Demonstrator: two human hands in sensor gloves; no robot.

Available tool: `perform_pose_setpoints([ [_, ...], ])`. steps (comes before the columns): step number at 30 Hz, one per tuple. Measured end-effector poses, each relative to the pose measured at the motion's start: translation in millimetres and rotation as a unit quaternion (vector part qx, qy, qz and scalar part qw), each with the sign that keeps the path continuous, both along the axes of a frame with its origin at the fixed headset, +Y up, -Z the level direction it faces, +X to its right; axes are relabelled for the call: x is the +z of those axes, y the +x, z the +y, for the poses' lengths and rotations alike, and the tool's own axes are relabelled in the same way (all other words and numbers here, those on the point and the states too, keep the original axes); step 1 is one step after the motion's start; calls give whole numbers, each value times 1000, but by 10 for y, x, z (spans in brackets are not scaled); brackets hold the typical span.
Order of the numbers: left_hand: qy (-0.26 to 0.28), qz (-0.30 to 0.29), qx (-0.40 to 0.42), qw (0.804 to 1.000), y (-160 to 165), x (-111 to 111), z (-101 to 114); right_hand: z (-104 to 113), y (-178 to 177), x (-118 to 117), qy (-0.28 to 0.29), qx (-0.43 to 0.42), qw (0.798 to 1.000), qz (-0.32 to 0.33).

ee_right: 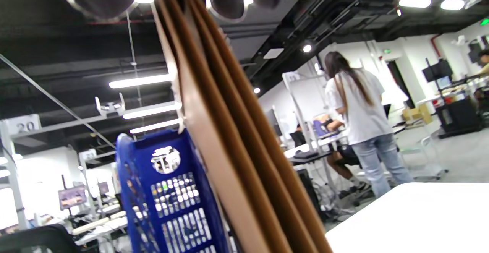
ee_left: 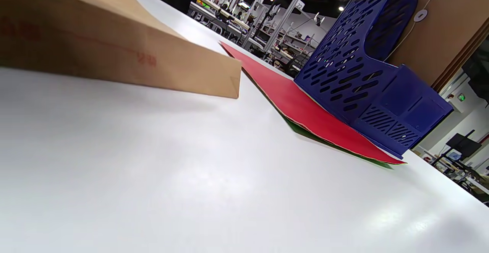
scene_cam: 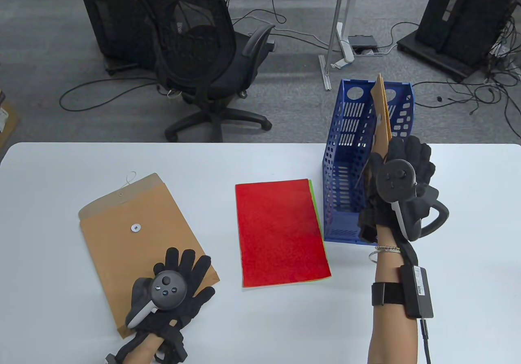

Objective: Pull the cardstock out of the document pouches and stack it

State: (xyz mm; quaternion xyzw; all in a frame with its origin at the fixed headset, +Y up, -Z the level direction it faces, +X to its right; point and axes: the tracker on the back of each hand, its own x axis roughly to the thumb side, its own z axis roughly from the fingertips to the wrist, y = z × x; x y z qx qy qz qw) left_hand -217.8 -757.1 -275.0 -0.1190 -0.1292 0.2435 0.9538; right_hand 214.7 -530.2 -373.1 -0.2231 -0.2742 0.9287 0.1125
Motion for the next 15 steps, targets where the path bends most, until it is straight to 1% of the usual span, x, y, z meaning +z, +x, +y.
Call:
perform_pose_setpoints([
  [2,-3,-1,-5,1000,-2,-2,-11,33,-35,-34,11,19,1000,-14],
  [3,-3,0,-6,1000,-2,-2,-11,46,-46,-45,14,21,1000,-11],
  [6,2,3,-1,1000,-14,-3,1,110,-63,-64,35,1,999,-17],
  [8,6,5,4,1000,-22,-2,13,161,-59,-40,65,-12,998,-21],
  [10,7,5,6,1000,-25,-4,19,238,-59,-1,108,-45,993,-13],
  [12,8,5,9,1000,-25,-9,18,340,-65,69,148,-97,984,-2],
  [15,8,4,14,1000,-22,-9,14,502,-89,176,194,-121,974,9],
])
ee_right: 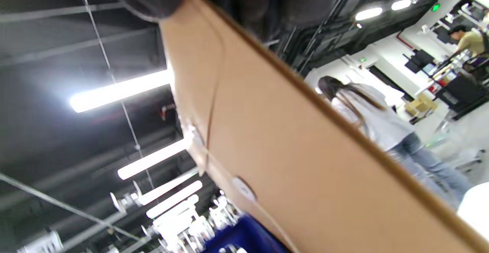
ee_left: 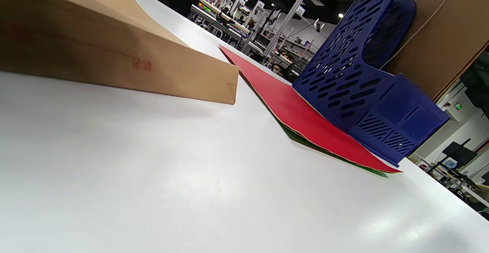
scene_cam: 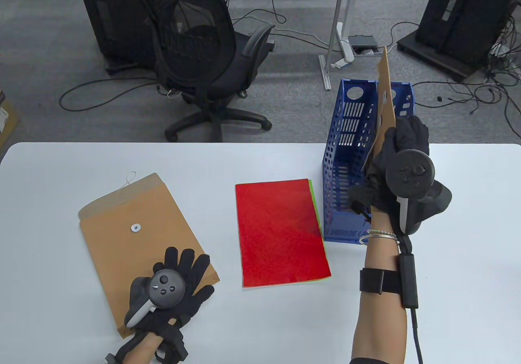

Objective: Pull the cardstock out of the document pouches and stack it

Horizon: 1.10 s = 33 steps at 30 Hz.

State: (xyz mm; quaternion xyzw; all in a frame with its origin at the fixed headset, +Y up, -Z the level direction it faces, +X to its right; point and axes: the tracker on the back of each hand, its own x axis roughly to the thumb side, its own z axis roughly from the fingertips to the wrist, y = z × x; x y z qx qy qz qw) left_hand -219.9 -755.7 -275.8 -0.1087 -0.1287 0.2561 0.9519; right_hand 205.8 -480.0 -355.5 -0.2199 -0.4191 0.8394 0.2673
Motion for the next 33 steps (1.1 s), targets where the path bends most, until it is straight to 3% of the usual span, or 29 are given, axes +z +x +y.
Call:
perform_pose_setpoints([
  [7,9,-4,4,1000,2,2,10,448,-132,287,112,13,993,23],
  [12,12,-3,11,1000,-2,0,14,771,-289,584,201,15,977,64],
  [16,18,2,22,1000,-24,-3,33,953,-409,838,249,53,964,77],
  [20,23,10,52,998,-88,-15,74,1064,-475,1037,267,2,953,146],
  [25,31,-12,179,983,-189,-58,196,762,-489,929,218,-90,935,266],
  [28,37,-35,287,957,-277,-142,326,403,-527,758,169,-151,911,343],
  [33,25,-55,391,918,-387,-305,416,-250,-658,442,103,-236,840,478],
])
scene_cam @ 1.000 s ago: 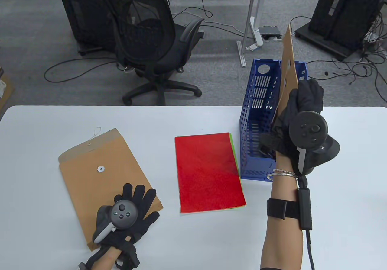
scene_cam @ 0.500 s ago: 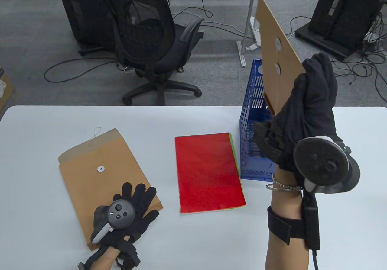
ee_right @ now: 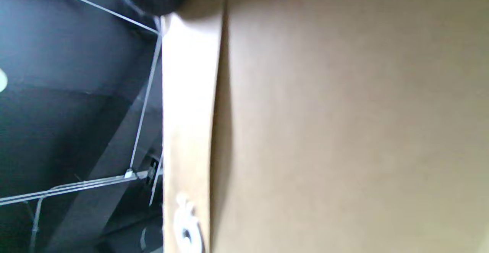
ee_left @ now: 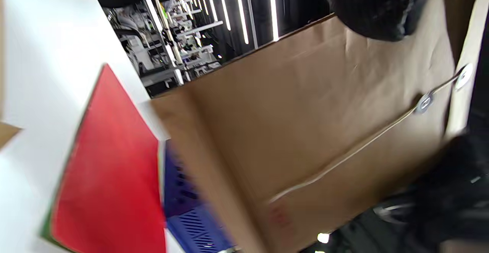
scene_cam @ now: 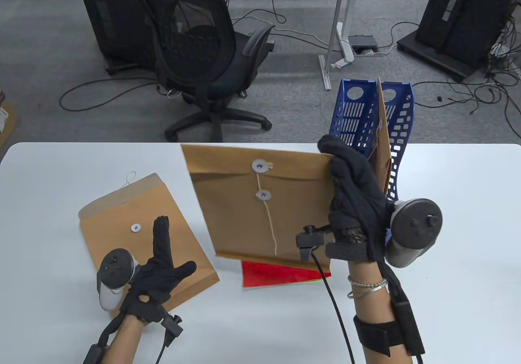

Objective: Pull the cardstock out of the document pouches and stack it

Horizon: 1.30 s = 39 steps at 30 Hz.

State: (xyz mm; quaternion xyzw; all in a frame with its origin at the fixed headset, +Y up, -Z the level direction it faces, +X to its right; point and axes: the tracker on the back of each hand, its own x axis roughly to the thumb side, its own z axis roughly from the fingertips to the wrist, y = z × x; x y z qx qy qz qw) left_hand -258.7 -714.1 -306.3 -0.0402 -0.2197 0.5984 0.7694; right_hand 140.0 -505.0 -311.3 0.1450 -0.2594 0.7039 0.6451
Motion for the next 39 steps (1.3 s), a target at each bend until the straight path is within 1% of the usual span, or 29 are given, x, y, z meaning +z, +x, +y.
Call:
perform_pose_setpoints([
  [1,-2,-28,13,1000,12,-34,-3,-133,-39,-44,-18,-12,999,27],
  [3,-12,-98,32,995,69,-83,-37,-326,-99,-93,-38,-32,997,52],
  [5,-29,-152,53,987,144,-108,-94,-490,-158,-146,-51,-47,995,76],
  [6,-37,-156,60,985,172,-111,-119,-540,-181,-162,-55,-51,993,87],
  [7,-43,-150,74,985,207,-110,-158,-635,-224,-187,-61,-61,991,98],
  [8,-44,-150,85,984,231,-108,-199,-677,-233,-196,-67,-64,992,86],
  [9,-47,-163,94,981,248,-108,-229,-720,-240,-210,-67,-61,993,77],
  [11,-61,-179,112,976,253,-106,-256,-779,-254,-217,-51,-52,995,74],
  [13,-58,-173,131,974,257,-98,-244,-811,-309,-172,-42,-24,998,50],
  [15,-54,-136,127,981,231,-88,-249,-838,-387,-80,-33,26,999,-7],
  [16,-51,-122,137,982,213,-84,-269,-869,-484,6,-15,80,995,-66],
  [17,-50,-114,143,982,204,-77,-283,-901,-561,79,-10,118,986,-117],
  [18,-50,-102,153,982,190,-67,-303,-952,-704,176,14,181,969,-168],
  [20,-45,-84,162,982,170,-53,-317,-1020,-936,261,56,260,947,-182],
  [21,-43,-78,167,982,165,-42,-317,-1061,-1089,296,61,302,934,-181],
  [22,-41,-76,175,981,165,-30,-317,-1088,-1224,302,56,343,922,-170],
  [23,-39,-76,180,980,168,-24,-314,-1109,-1347,287,40,395,904,-158],
  [24,-41,-75,185,979,174,-21,-310,-1135,-1465,272,6,456,876,-156],
  [25,-47,-63,187,979,170,-20,-316,-1149,-1543,265,-6,486,857,-174],
  [26,-46,-59,186,980,166,-25,-325,-1159,-1609,249,-2,507,842,-187],
  [27,-43,-67,191,978,170,-27,-327,-1171,-1661,249,1,518,831,-203],
  [28,-43,-70,194,978,174,-24,-324,-1185,-1694,251,6,521,825,-220],
  [29,-40,-72,198,977,190,-16,-301,-1218,-1740,254,16,524,814,-252],
  [31,-37,-74,190,978,206,-4,-280,-1262,-1769,260,26,533,800,-275],
  [33,-39,-72,186,979,203,-2,-296,-1282,-1786,251,30,533,798,-281],
  [34,-38,-74,179,980,207,3,-301,-1277,-1782,239,23,538,793,-285],
  [35,-33,-77,171,982,218,11,-293,-1280,-1767,227,19,534,793,-294],
  [38,-23,-76,152,985,283,42,-256,-1308,-1738,197,2,514,808,-289],
  [39,-25,-73,150,986,298,50,-261,-1320,-1719,188,-2,503,816,-284],
])
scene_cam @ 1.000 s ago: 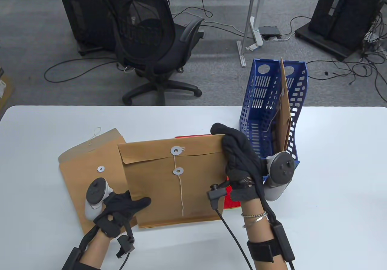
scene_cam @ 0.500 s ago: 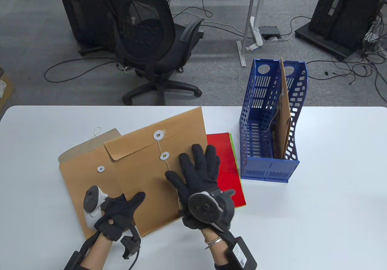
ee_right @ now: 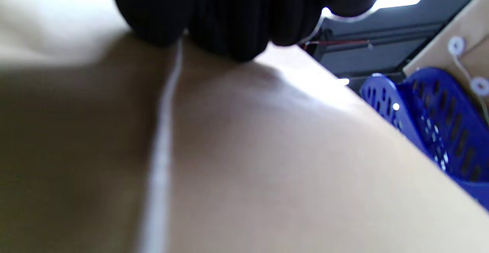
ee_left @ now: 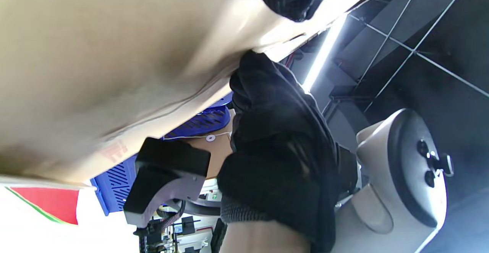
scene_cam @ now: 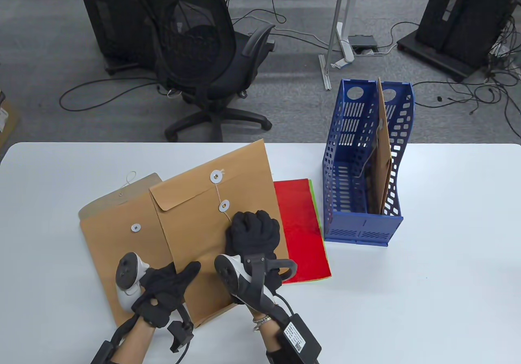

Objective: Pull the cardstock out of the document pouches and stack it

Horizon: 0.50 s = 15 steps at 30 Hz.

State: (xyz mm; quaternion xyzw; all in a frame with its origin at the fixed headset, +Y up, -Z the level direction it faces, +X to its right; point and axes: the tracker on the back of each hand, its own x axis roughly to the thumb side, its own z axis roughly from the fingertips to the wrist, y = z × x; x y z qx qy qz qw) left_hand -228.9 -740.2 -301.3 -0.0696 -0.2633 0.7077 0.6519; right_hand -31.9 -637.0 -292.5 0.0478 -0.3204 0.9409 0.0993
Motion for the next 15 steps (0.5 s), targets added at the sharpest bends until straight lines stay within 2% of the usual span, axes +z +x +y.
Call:
perform_pose_setpoints([
  [3,1,1,0,1000,-3,9,3,-4,55,-4,22,-10,1000,5],
  [10,1,32,3,999,-60,24,54,115,46,89,4,-58,995,83],
  [15,26,28,-52,998,-56,40,117,294,13,270,64,-37,994,78],
])
